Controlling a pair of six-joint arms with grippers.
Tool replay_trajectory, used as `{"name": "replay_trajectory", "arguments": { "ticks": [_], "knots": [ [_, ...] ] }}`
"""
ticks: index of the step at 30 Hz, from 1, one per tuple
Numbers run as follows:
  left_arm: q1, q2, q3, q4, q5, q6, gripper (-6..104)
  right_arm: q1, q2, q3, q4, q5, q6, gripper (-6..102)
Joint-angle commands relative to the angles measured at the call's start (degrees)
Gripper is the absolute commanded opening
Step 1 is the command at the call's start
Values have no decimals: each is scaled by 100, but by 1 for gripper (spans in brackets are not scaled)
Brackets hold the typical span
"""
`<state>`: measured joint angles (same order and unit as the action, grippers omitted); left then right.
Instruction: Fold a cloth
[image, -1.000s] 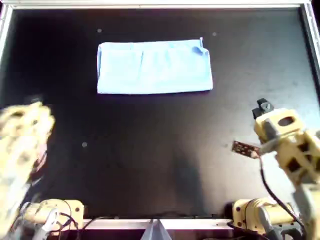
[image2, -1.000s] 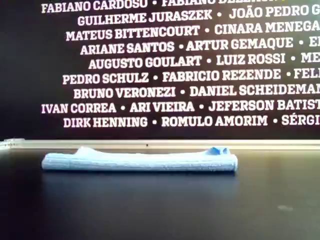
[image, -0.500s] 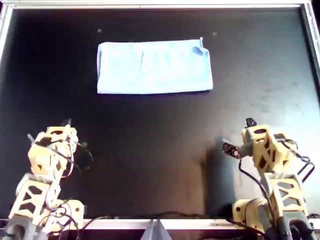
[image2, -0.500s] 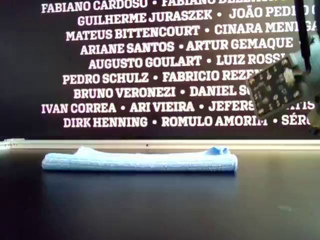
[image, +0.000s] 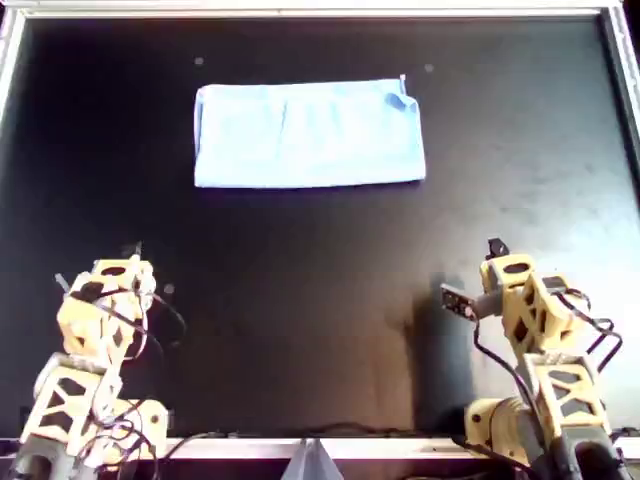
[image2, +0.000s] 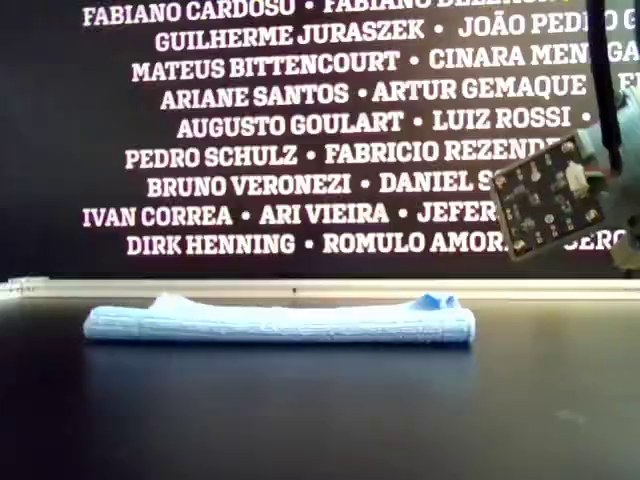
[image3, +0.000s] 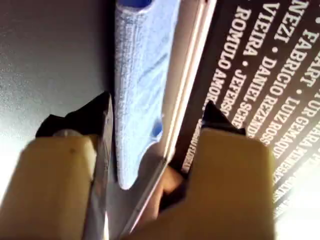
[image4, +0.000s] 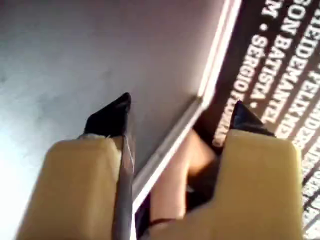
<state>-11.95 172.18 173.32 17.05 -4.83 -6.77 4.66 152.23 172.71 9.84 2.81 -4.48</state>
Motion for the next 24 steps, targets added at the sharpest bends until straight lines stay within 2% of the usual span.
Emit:
{"name": "replay_trajectory", "arguments": {
  "ticks": [1,6,10,13,17,20,24],
  "knots": [
    [26,149,-62,-229,44,9,63,-18,79,97,-290,18,-18,78],
    [9,114,-62,-229,70,26,64,26,-88,-123,-281,-70,53,78],
    [9,-26,-70,-299,70,26,64,255,-396,-686,-281,-431,62,78],
    [9,-642,-114,-334,70,220,64,264,-1582,-1406,-281,-483,62,78],
    [9,-2013,-940,-343,70,536,65,255,-4210,-2865,-272,-492,70,79],
    [9,-3419,-1916,-343,70,545,72,281,-5335,-3920,-176,-501,70,80],
    [9,-5493,-3129,-343,70,545,86,633,-5722,-4482,-167,-501,79,89]
  ]
}}
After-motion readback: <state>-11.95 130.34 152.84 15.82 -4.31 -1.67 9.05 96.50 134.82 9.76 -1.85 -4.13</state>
